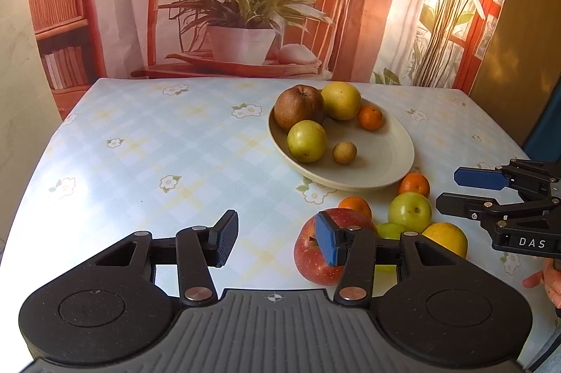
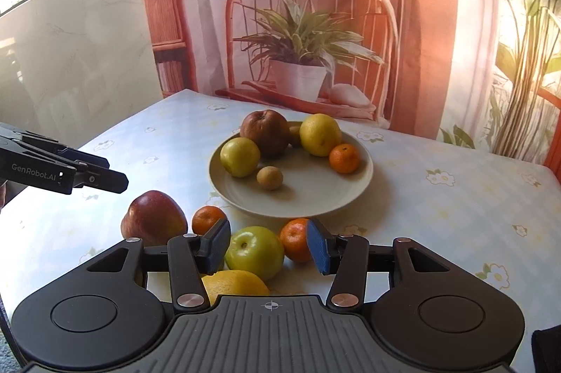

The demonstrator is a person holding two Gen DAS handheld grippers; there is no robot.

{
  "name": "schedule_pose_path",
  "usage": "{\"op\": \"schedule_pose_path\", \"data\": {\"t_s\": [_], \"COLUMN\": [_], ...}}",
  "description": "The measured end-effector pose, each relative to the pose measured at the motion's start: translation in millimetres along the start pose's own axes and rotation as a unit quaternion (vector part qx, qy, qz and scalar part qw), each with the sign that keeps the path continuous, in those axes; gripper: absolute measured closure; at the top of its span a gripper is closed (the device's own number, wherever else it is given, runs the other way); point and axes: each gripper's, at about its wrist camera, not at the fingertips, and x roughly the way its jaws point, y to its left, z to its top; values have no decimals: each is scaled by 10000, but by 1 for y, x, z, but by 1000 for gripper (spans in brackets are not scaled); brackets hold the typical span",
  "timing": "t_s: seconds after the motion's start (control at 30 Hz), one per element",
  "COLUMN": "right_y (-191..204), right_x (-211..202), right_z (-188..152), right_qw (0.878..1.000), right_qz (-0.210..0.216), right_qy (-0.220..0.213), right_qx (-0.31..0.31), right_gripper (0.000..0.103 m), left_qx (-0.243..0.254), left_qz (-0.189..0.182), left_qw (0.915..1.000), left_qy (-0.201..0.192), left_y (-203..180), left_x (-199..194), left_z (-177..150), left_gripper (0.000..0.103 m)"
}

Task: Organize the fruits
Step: 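Open both tools and withdraw them back toward the remaining fruit, then close the right tool on the large red apple while the left tool clamps its top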

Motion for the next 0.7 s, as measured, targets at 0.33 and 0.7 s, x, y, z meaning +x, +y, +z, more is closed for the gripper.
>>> {"op": "schedule_pose_path", "data": {"t_s": [0.33, 0.7], "right_y": [61, 102], "right_x": [26, 52], "right_z": [14, 23], "right_qw": [9910, 9720], "right_qz": [436, 615], "right_qy": [439, 979], "right_qx": [-1190, -2046], "right_gripper": [52, 42], "left_qx": [-296, -625], "left_qz": [111, 59], "left_qw": [9995, 9980], "left_qy": [25, 5], "left_y": [36, 69], "left_x": [-14, -24], "left_z": [-9, -26], "left_gripper": [52, 52]}}
